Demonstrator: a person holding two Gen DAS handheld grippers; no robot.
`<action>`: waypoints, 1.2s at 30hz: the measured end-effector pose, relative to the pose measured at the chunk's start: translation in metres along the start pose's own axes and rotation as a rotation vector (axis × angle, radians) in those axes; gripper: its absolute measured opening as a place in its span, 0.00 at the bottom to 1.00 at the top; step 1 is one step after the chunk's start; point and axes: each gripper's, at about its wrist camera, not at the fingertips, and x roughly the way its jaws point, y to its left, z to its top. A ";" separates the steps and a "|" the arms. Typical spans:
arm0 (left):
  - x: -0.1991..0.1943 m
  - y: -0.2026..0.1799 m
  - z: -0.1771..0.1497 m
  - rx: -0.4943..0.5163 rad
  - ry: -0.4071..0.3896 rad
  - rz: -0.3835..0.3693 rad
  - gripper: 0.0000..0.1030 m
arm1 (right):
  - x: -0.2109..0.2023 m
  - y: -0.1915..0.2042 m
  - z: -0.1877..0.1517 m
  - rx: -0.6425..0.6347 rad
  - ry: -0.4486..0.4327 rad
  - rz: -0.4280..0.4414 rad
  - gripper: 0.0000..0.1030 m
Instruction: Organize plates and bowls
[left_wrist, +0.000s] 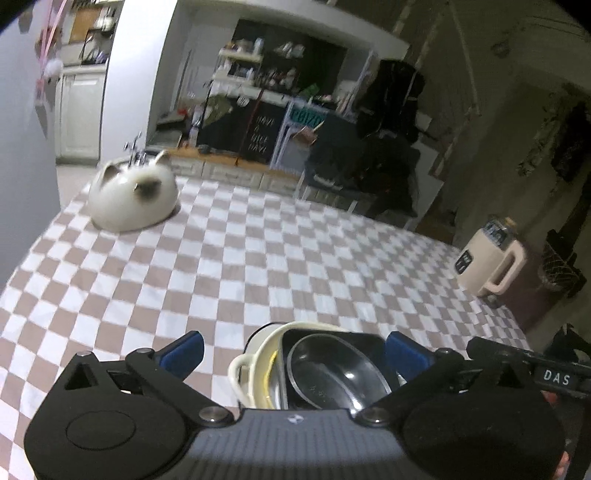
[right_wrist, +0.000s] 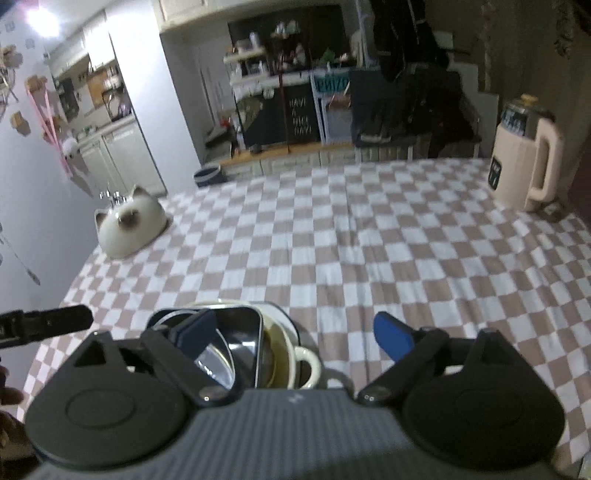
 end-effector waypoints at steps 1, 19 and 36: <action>-0.007 -0.003 0.000 0.005 -0.015 -0.006 1.00 | -0.005 0.000 0.000 0.003 -0.015 0.000 0.94; -0.079 -0.045 -0.047 0.161 -0.178 0.187 1.00 | -0.089 0.001 -0.034 -0.037 -0.307 -0.019 1.00; -0.098 -0.033 -0.102 0.248 -0.162 0.272 1.00 | -0.095 0.002 -0.091 -0.100 -0.261 -0.099 1.00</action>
